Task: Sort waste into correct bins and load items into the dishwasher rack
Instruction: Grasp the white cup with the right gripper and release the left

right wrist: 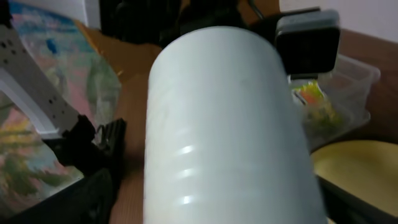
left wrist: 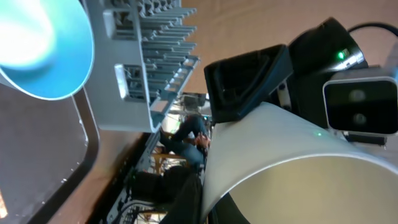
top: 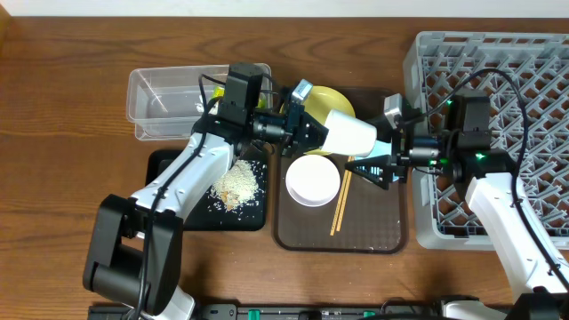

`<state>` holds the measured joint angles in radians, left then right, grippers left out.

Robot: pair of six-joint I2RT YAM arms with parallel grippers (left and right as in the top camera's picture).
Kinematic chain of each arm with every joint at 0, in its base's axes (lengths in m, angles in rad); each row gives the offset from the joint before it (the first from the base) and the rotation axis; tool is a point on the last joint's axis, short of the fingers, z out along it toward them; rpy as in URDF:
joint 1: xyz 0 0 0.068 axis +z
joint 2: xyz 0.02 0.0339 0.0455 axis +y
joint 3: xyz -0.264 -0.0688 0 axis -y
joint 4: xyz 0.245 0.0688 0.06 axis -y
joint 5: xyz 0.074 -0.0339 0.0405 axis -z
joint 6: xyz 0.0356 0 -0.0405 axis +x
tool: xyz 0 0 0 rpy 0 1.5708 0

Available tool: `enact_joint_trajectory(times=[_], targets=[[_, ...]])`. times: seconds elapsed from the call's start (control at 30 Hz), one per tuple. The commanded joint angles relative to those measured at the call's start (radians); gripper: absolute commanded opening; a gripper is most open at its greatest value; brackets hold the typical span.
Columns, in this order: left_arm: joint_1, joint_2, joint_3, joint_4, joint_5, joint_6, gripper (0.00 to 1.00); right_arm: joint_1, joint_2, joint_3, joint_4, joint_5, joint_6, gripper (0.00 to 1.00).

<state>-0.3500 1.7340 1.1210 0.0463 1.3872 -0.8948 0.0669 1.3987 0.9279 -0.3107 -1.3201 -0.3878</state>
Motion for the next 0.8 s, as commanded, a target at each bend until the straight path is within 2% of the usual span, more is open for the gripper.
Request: enact_joint_trajectory(times=[0.0,0.1,0.2,0.33,0.37,0.4,0.5,0.53,0.6,0.7,0.77], targets=[[-0.002,-0.002,0.009,0.0,0.035,-0.009,0.06,0.004,-0.003,0.013,0.031,-0.091,-0.014,0.82],[-0.002,-0.002,0.009,0.0,0.039,-0.009,0.06,0.004,-0.003,0.013,0.054,-0.091,-0.014,0.78],[-0.002,-0.002,0.009,0.0,0.04,-0.009,0.06,0.004,-0.003,0.013,0.066,-0.09,-0.014,0.66],[-0.001,-0.002,0.009,0.001,0.041,-0.009,0.07,0.004,-0.003,0.013,0.068,-0.068,-0.014,0.56],[-0.001,-0.002,0.009,0.001,0.041,-0.008,0.09,0.004,-0.003,0.013,0.066,-0.06,-0.014,0.55],[-0.001,-0.002,0.009,0.001,0.037,-0.007,0.15,0.004,-0.003,0.013,0.064,-0.047,-0.013,0.55],[-0.001,-0.002,0.009,0.0,-0.014,0.1,0.34,0.004,-0.003,0.013,0.047,0.037,0.007,0.54],[-0.001,-0.002,0.008,-0.007,-0.046,0.165,0.37,0.004,-0.003,0.013,0.039,0.089,0.025,0.54],[-0.001,-0.002,0.008,-0.09,-0.206,0.26,0.46,0.004,-0.003,0.013,0.016,0.241,0.079,0.54],[0.003,-0.003,0.008,-0.218,-0.482,0.366,0.47,0.003,-0.006,0.014,-0.022,0.448,0.133,0.51],[0.013,-0.013,0.011,-0.28,-0.566,0.431,0.49,-0.005,-0.023,0.019,-0.056,0.543,0.142,0.51]])
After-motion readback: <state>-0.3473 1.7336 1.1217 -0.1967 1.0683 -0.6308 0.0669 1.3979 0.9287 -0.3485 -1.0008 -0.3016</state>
